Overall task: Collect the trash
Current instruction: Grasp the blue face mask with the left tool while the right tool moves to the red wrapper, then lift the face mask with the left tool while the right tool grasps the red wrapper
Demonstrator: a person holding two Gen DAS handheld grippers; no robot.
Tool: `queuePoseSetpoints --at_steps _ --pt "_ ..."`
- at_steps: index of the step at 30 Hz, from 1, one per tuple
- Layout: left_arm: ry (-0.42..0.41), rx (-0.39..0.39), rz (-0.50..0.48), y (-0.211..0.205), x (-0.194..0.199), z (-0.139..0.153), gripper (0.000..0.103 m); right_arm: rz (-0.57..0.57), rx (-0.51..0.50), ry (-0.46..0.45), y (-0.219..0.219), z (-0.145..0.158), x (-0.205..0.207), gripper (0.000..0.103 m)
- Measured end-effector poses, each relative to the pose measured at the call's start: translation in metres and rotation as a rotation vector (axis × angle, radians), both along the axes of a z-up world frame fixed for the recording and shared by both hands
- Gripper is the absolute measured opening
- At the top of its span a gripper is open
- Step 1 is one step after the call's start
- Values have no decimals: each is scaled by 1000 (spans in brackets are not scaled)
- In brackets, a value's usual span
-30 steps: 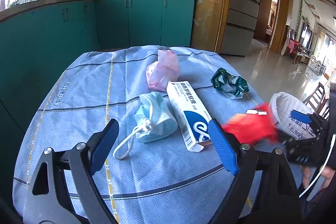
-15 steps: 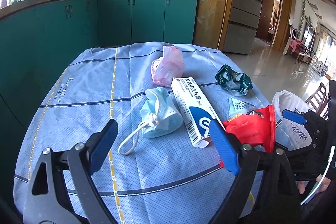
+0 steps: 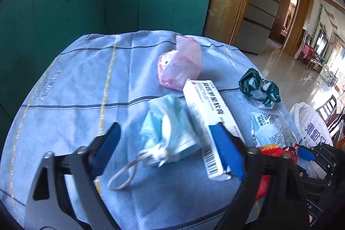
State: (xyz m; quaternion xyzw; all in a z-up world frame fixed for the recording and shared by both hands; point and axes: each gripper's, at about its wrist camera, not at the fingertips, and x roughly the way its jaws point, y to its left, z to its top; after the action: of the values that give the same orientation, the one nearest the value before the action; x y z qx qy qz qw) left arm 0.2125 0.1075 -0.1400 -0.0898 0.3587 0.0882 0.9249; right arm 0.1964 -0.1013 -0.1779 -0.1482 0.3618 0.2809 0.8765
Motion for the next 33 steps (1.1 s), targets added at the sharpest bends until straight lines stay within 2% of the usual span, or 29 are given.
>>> queuePoseSetpoints --at_steps 1,4,7,10,16,22,27,33 --pt "12 6 -12 -2 2 -1 57 3 -1 -3 1 0 -1 31" --pt "4 12 -34 -5 -3 0 39 17 -6 -14 3 0 -4 28" --pt "-17 10 -52 -5 -13 3 26 22 -7 -20 4 1 -6 28" --pt "-23 19 -44 -5 -22 7 22 26 1 -29 3 3 -8 28" --pt "-55 13 -25 -2 -47 17 20 29 31 -53 -4 11 -14 29" --pt "-79 36 -17 0 -70 29 20 91 88 -91 -6 23 -28 30" --pt "-76 60 -24 1 -86 32 20 148 113 -115 -1 30 -38 39" --pt "-51 70 -15 6 -97 26 20 172 123 -125 0 33 -43 55"
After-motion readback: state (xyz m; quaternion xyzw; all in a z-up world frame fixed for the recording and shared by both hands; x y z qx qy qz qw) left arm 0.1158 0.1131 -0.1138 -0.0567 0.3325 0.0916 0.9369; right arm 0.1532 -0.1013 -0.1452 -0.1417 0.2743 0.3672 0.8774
